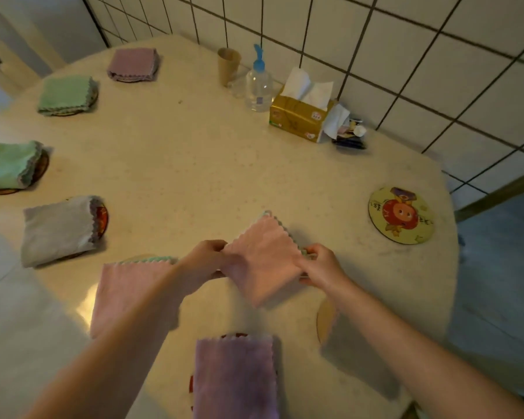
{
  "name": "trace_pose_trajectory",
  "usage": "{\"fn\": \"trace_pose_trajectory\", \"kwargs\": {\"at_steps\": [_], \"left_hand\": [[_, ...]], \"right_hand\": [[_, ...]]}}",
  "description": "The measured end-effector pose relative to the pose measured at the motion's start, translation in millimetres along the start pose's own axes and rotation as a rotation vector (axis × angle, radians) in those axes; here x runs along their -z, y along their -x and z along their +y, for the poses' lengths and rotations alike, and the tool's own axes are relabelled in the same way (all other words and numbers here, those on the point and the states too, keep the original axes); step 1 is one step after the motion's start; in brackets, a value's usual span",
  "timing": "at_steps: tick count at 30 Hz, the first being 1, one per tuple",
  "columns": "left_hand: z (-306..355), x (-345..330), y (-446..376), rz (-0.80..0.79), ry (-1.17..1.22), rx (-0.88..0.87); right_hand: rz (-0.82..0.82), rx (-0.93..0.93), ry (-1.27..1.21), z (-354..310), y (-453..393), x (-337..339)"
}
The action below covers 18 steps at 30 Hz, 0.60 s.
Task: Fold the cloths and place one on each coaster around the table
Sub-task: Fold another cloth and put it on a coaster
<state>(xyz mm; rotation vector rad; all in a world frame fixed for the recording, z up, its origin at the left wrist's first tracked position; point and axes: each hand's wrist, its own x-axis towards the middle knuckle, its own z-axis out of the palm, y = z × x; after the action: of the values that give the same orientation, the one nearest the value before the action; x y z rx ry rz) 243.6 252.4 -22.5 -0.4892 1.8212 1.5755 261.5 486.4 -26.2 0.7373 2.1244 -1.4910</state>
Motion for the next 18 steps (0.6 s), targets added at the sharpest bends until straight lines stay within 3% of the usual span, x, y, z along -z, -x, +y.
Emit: {"fn": "trace_pose_trajectory", "kwargs": {"at_steps": [7,12,18], "left_hand": [[20.6,-132.2,-1.2,0.023,0.182,-0.058],[29.8,-228.2,-29.3,0.062,0.154,-0.066],[56.6,-284.0,-61.2,0.118,0.042,-0.107]], "right_hand": [[0.111,0.112,-0.243,18.3,-14.1,134.1],[0.223,0.039,-0.281,60.4,-33.8,213.7],[0.297,0.031,-0.243,65.9,-74.1,266.7]]}}
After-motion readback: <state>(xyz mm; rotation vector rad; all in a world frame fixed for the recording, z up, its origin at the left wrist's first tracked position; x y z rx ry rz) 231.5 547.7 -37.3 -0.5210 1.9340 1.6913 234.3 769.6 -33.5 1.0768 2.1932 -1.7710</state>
